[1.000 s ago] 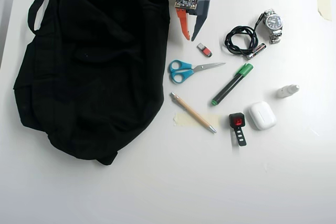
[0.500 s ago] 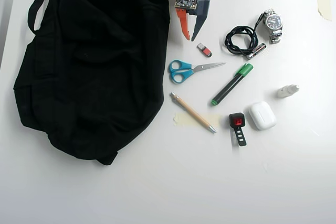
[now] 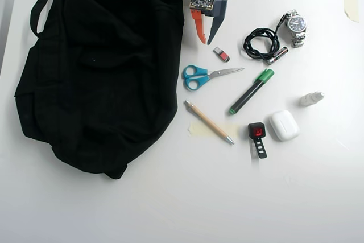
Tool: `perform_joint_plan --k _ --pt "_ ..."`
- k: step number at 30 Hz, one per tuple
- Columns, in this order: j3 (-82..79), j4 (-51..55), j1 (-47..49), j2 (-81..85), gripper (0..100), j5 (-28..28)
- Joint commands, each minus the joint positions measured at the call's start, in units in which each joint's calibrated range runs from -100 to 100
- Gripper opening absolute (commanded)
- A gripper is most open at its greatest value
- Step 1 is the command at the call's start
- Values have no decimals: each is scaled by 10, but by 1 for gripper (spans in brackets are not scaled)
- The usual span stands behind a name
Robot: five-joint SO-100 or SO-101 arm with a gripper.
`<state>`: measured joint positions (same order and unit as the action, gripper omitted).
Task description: Put the black bike light into the black bag
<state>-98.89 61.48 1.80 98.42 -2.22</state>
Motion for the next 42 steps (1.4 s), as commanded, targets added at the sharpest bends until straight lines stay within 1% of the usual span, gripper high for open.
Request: perform_joint_plan --k 1,20,26,28,32,34,38,42 --pt "-4 2 1 13 2 2" --pt "-4 2 5 13 2 -3" --pt "-3 -5 -6 13 2 4" --pt "2 -27 0 13 2 3" --pt "23 -58 1 13 2 3" --pt "84 -50 33 12 2 4" --pt "146 -52 61 11 3 4" --pt "171 -53 64 4 10 4"
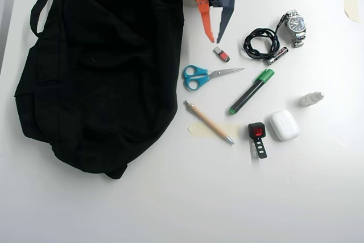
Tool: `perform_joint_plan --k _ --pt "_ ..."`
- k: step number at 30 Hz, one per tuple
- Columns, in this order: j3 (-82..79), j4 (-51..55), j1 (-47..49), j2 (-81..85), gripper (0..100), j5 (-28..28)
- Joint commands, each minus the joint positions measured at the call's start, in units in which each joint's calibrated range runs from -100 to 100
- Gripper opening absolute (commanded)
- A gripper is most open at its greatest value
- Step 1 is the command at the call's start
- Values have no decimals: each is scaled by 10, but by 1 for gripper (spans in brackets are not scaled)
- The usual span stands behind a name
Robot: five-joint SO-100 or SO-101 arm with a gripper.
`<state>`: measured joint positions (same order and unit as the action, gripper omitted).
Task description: Put the black bike light into the black bag
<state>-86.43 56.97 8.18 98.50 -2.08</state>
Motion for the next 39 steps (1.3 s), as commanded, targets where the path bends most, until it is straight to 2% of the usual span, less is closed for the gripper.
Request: perform_joint_plan --k 1,6,8,15,21,25,31,35,39 --pt "55 -10 1 -7 11 3" --pt "230 -41 21 -220 7 24" --pt "369 -32 21 -358 6 43" --pt "602 -32 45 -573 10 102" --pt "700 18 92 -661 19 116" --pt "692 43 114 -676 28 112" --pt "686 10 146 -735 45 113" --pt "748 -1 155 -817 45 115" --pt "799 3 157 -889 40 116"
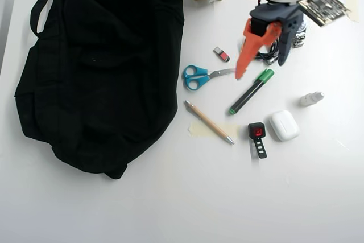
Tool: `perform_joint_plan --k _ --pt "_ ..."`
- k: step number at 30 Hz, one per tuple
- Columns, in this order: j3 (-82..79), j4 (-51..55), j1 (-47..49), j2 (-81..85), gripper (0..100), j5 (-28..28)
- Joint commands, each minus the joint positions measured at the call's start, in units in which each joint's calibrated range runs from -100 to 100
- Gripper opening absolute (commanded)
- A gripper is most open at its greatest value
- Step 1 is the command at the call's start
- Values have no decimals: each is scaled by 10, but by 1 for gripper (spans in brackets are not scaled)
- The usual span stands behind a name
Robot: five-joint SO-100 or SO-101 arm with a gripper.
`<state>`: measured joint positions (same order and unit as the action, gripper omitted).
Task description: Put the black bike light into the black bag
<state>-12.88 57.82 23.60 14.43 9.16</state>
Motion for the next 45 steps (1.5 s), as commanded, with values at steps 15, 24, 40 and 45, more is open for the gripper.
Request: perform_joint_plan --k 15,24,40,45 --pt "113 -44 -41 -187 35 8" --pt "134 -123 -56 -272 35 23" --pt "270 -117 -34 -412 35 32" --pt "273 -116 -33 -436 35 33"
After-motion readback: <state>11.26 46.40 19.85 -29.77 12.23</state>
